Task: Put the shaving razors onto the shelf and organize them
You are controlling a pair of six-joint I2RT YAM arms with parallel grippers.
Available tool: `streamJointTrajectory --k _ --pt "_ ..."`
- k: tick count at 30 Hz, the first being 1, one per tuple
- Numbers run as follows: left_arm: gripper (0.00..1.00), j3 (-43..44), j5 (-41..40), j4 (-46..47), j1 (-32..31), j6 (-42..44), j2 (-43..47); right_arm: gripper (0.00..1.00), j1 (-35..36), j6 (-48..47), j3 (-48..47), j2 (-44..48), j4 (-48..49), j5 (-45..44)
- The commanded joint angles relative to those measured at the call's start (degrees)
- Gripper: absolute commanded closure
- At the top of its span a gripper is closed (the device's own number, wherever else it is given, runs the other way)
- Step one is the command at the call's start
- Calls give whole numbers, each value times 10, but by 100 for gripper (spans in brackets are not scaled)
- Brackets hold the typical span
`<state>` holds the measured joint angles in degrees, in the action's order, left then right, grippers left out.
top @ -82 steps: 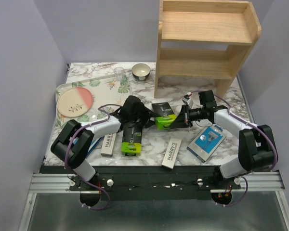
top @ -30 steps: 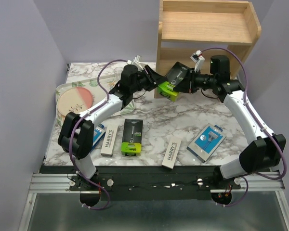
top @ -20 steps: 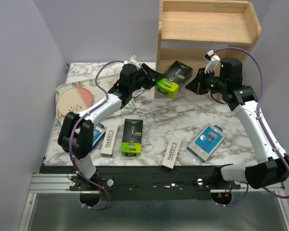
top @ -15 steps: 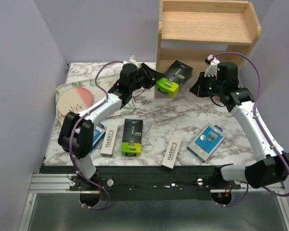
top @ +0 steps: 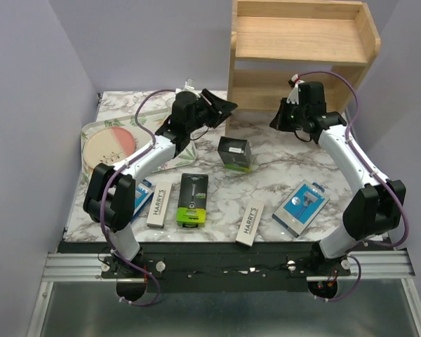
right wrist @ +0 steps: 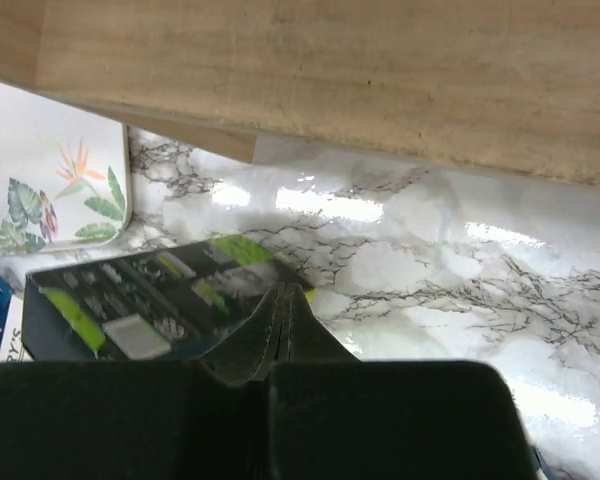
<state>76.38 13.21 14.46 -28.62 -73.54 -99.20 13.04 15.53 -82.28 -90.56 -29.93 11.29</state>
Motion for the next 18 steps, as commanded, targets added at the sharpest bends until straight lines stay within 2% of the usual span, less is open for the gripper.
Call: streamJointTrajectory --k 1,2,4,5,8,9,11,12,14,15,16,18 --pt "19 -35 -9 -20 3 60 44 99 -2 -3 -23 17 -5 -39" --pt "13 -48 -4 -17 4 75 56 99 -2 -12 -3 40 -9 -40" --pt "12 -97 12 -18 3 111 68 95 -2 -18 38 68 -16 -32" --pt "10 -118 13 -15 2 120 85 84 -2 -19 81 80 -14 -19" --pt "8 -177 14 -12 1 152 106 56 -3 -74 143 122 11 117" --pt "7 -184 17 -14 4 163 110 52 -2 -127 179 143 22 191" --pt "5 -180 40 -14 8 196 117 39 -2 -183 222 169 38 239" --pt "4 -172 44 -21 11 202 117 35 -1 -241 262 182 49 272" --pt "4 -164 64 -39 20 210 118 12 1 -316 291 220 64 302" --pt "3 -153 68 -46 23 225 119 9 4 -387 302 228 64 298" --pt "3 -149 72 -61 25 234 119 6 7 -418 312 232 63 296" --pt "1 -140 85 -79 30 268 126 6 8 -505 306 225 44 297"
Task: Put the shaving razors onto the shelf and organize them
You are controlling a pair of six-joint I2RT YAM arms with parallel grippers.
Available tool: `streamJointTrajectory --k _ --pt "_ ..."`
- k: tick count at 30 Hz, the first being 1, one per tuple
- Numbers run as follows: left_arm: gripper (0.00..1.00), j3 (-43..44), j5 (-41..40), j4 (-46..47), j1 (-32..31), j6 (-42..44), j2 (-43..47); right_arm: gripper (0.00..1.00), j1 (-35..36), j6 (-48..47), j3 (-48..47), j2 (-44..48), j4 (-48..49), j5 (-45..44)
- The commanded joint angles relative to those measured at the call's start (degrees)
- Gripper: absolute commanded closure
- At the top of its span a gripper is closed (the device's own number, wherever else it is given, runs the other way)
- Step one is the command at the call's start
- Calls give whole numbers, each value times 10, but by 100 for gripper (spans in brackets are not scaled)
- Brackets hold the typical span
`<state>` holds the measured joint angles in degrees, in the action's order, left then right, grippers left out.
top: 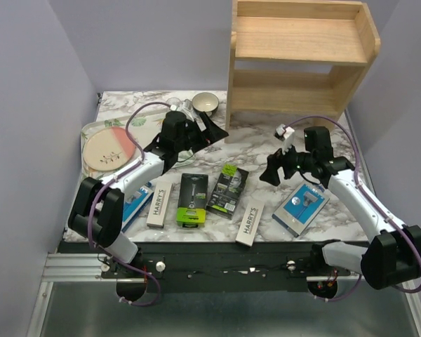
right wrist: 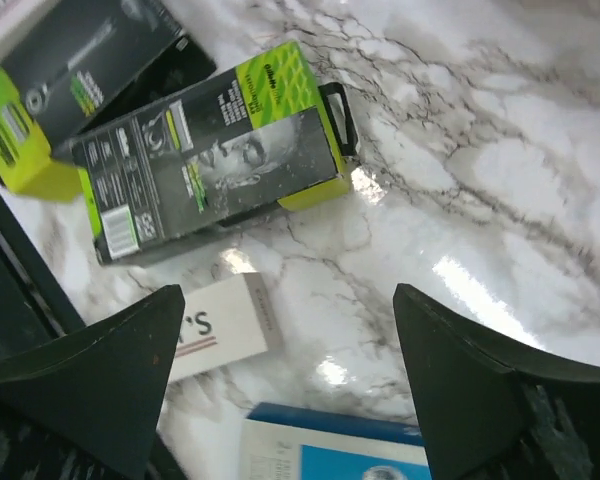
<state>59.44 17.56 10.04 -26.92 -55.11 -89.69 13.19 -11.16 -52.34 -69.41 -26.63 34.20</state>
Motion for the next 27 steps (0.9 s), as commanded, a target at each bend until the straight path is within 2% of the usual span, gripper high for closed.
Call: streamJointTrajectory --k 1,5,9,12,16,17,20,24,27 --pt "1 31 49 -59 14 104 35 6 6 -266 0 7 -1 72" --pt "1 24 59 -148 13 177 67 6 38 -371 -44 -36 -38 63" --pt "2 -37 48 -172 14 219 106 6 93 -510 -48 -69 -24 26" --pt "2 -52 33 -174 15 231 133 7 134 -561 -72 -96 -42 19" --pt "2 -56 24 -187 20 247 161 7 212 -603 -86 -129 -80 -7" --pt "2 -63 20 -181 27 237 177 7 248 -612 -83 -129 -83 -13" --pt "2 -110 11 -137 48 186 204 7 295 -609 -81 -137 -96 -16" --pt "4 -158 28 -87 76 150 210 8 315 -605 -73 -153 -131 0" --pt "7 -177 55 -48 79 152 197 8 315 -634 -34 -169 -106 -16"
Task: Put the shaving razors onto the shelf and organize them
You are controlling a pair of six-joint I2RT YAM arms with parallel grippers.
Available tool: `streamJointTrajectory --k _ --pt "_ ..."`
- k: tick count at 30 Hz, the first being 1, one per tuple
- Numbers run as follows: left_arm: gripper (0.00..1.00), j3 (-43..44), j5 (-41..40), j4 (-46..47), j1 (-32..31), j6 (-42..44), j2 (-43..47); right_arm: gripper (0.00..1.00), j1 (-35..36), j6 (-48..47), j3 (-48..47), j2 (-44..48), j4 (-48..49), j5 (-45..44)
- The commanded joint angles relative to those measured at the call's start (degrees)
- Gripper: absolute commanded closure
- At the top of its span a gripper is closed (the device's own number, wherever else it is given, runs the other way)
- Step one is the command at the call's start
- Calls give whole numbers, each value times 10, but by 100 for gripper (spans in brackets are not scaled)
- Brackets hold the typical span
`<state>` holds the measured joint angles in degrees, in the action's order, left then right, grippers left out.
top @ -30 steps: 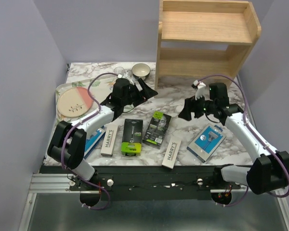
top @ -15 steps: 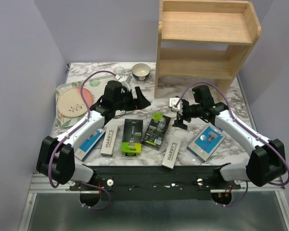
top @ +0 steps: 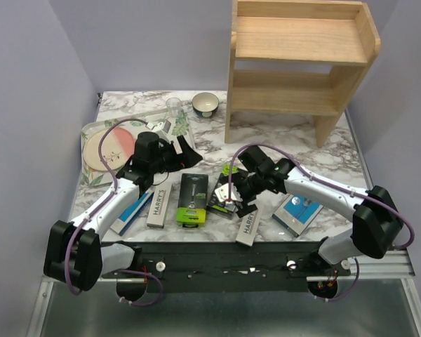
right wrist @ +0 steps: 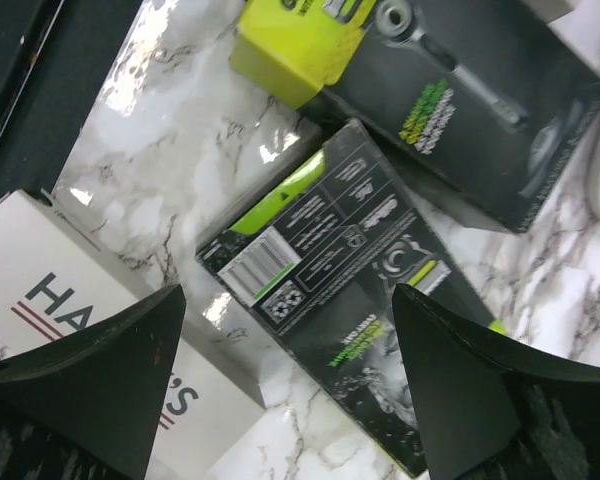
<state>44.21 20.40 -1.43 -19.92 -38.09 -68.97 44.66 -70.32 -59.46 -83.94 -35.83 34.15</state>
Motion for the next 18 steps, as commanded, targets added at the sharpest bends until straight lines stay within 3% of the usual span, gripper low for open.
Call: streamJointTrajectory --k 1,4,9,18 --pt "7 -25 27 77 9 -20 -15 9 1 -64 41 -32 -13 -36" --pt "8 -8 51 85 9 -23 -42 18 1 -37 29 -74 2 -65" --pt "10 23 66 100 4 -31 -104 46 0 37 15 -113 19 -102" --pt "16 81 88 108 -65 -41 -217 49 0 64 192 6 37 -128"
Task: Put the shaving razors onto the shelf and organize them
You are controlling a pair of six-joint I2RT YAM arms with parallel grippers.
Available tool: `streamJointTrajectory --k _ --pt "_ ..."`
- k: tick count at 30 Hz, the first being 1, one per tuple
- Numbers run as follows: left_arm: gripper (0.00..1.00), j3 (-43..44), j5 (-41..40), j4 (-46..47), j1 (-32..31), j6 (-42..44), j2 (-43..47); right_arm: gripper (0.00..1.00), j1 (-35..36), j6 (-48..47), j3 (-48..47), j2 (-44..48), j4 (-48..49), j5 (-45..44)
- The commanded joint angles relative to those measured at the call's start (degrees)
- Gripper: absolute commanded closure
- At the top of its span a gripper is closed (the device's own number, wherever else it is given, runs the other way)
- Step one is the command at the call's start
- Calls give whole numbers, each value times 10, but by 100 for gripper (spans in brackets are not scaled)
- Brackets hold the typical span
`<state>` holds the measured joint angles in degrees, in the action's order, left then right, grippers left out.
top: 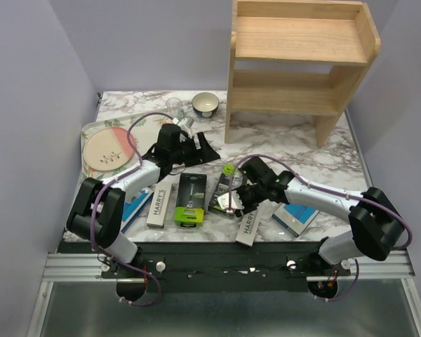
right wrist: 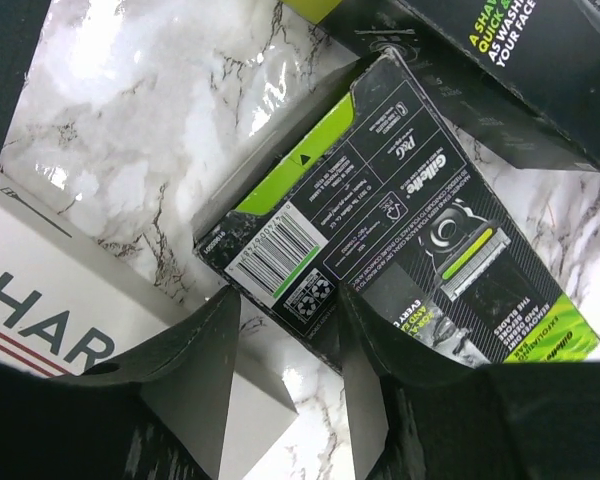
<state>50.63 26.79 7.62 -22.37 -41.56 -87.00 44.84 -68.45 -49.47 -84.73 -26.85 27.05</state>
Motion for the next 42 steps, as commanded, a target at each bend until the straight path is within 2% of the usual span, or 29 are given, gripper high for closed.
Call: streamJointTrajectory --k 1,3,9,14,15,18,20,23,24,27,30,33,34,38,39,42 --pt "16 22 20 19 -48 -2 -42 49 -2 48 105 20 -51 -61" --pt "16 26 15 22 -64 2 -60 45 -5 55 128 43 -36 -67" --pt "18 69 -6 -25 -87 15 -120 46 -46 97 104 52 -63 -49" --pt "25 76 -27 -35 -110 10 -156 46 -80 107 110 69 -61 -40" --pt "32 78 -31 -38 -112 6 -161 46 -84 110 109 72 -63 -38" --pt "44 85 -29 -36 -117 9 -178 45 -96 127 92 90 -77 -27" --pt "48 96 -24 -38 -123 13 -195 45 -106 147 70 98 -85 -19" --pt "65 107 -12 -31 -132 24 -211 43 -129 180 40 114 -98 -8" --pt "78 106 -6 -25 -134 24 -212 43 -136 189 17 124 -105 -4" --pt "100 99 -13 -11 -136 29 -204 41 -164 242 -17 139 -103 -2" --pt "100 80 -2 20 -136 43 -182 38 -193 313 -33 153 -91 -6" --pt "100 62 12 38 -135 60 -158 32 -236 423 -39 157 -60 -4" --pt "100 58 16 39 -135 67 -153 30 -250 487 -38 155 -50 0" --pt "100 65 22 -1 -134 86 -122 23 -326 605 -36 107 -20 39" --pt "80 67 17 -13 -135 90 -112 22 -333 617 -37 98 -6 48" --pt "56 83 -24 -73 -135 109 -68 21 -347 643 -55 56 15 72"
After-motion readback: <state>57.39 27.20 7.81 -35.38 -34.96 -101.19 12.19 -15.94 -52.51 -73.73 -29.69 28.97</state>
